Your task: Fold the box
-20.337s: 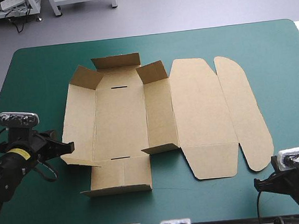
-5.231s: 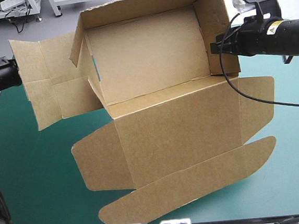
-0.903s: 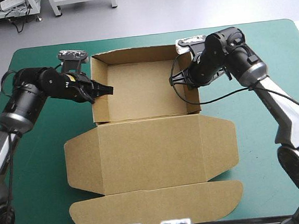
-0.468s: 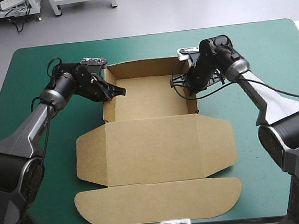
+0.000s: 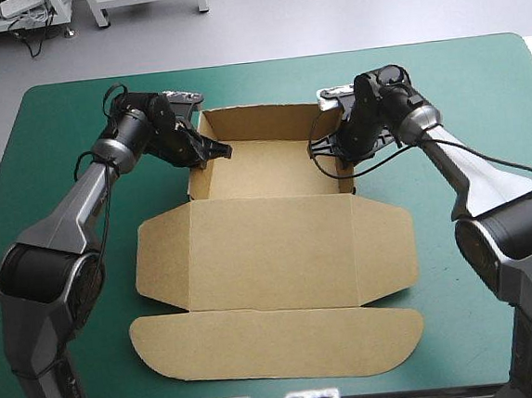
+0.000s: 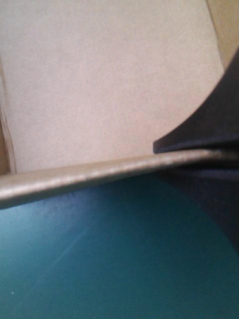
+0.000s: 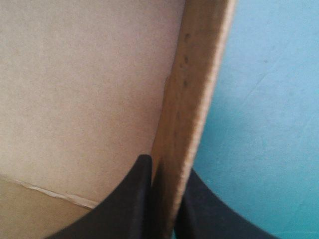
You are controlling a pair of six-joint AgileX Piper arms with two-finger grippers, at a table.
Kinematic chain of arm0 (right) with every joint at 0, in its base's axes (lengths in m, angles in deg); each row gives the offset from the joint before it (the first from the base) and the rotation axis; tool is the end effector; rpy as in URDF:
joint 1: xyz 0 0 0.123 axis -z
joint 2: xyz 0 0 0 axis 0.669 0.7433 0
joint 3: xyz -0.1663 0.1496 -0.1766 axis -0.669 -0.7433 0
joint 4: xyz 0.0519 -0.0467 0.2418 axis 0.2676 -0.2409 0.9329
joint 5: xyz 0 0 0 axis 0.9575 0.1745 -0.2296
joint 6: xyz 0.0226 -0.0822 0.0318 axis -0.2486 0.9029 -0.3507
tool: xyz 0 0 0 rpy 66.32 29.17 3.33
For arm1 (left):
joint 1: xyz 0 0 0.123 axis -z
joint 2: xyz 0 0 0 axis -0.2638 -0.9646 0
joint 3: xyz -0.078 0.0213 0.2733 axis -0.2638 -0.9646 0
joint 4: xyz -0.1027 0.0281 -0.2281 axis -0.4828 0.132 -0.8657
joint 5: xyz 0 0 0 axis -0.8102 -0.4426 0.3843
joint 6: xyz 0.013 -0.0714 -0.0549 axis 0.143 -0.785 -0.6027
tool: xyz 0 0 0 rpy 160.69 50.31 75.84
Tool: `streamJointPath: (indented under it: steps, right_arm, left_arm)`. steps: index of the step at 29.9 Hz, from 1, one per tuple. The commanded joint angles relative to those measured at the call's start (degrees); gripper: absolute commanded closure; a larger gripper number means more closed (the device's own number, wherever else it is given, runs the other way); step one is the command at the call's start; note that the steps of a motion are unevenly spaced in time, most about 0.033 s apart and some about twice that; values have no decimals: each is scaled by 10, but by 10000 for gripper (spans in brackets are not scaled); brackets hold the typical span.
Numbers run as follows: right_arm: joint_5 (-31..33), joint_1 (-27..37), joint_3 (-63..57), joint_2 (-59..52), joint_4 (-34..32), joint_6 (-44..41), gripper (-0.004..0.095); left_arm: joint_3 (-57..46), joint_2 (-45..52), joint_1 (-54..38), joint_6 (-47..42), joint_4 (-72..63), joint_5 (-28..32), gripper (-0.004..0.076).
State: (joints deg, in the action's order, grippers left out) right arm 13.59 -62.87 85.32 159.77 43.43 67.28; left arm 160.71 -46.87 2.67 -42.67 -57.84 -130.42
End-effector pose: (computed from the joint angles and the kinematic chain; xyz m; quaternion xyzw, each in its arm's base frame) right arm 0.3992 0.1581 0.2775 -0.1232 0.9787 0.0680 0.1493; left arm 0.4071 -0.1431 0.2805 0.1450 0.9672 -0.0916 0.1873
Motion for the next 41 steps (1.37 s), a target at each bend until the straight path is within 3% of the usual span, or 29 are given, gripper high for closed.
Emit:
streamJointPath:
  steps: [1, 6, 10, 13, 21, 26, 29, 32, 37, 41]
  right_arm:
    - [-25, -1, 16, -24, -31, 17, 648]
    - [-35, -1, 16, -24, -31, 19, 537]
    - [-32, -1, 25, -24, -31, 19, 526]
    - [-31, -1, 48, -24, -31, 19, 526]
    - [-19, -1, 121, -24, -38, 23, 526]
    - [27, -1, 176, -24, -61, 23, 526]
    - [57, -1, 204, -25, -78, 23, 526]
    - [57, -1, 207, -43, -65, 9, 527]
    - [57, -1, 207, -57, -27, -5, 534]
    - [57, -1, 189, -54, -26, -18, 535]
  left_arm:
    - [45, 17, 11, 12, -22, -9, 689]
    - [72, -7, 11, 23, -3, -53, 517]
    - [74, -9, 11, 31, 14, -52, 329]
    - [82, -9, 11, 31, 36, -52, 239]
    - [138, -8, 11, 23, 62, -74, 227]
    - [197, 0, 11, 23, 62, -112, 229]
    - [224, 18, 11, 22, 60, -128, 260]
    - [228, 55, 11, 23, 60, -128, 367]
    - [226, 146, 11, 26, 46, -129, 727]
    - [223, 211, 11, 40, 27, -129, 734]
